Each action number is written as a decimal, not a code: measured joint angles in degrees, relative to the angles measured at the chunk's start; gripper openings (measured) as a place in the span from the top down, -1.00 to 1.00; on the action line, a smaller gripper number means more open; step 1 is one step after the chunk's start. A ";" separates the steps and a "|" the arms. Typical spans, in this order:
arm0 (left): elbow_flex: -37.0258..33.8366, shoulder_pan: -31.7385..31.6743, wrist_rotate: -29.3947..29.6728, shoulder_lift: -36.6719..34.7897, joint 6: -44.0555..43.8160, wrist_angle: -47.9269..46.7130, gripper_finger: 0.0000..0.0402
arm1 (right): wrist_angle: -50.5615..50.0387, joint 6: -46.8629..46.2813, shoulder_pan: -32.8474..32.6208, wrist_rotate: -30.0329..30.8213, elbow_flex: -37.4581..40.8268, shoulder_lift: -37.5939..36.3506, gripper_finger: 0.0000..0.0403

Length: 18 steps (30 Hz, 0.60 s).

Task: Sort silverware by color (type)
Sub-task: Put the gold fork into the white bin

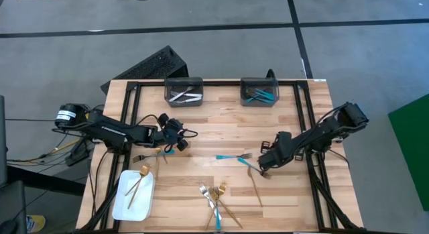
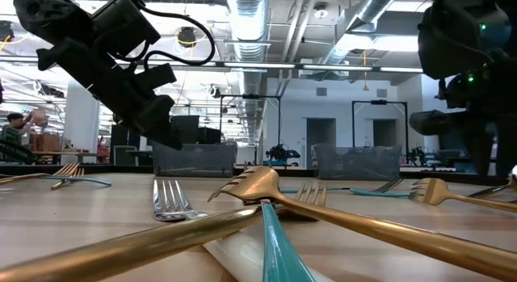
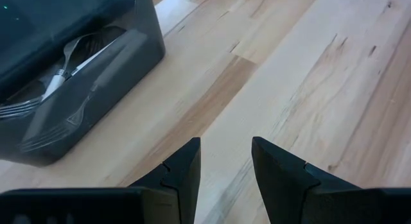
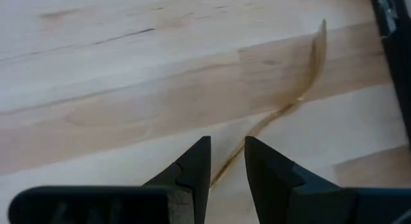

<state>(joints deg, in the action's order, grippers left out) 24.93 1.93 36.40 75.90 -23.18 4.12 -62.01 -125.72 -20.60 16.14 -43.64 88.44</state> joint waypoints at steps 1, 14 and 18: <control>0.01 0.00 0.00 0.00 0.24 0.00 0.36 | 0.06 -0.61 0.00 0.00 0.00 0.74 0.41; 0.00 0.00 0.00 -0.04 1.01 -0.35 0.36 | 3.68 3.56 -0.06 -1.98 -1.48 10.05 0.43; 0.00 0.00 -1.23 -0.23 1.44 -0.74 0.36 | 5.53 11.16 0.73 0.35 -2.13 7.75 0.60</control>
<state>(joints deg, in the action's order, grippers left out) 24.93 1.93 35.17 75.67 -21.74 3.38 -56.48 -114.56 -19.87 16.50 -45.77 96.19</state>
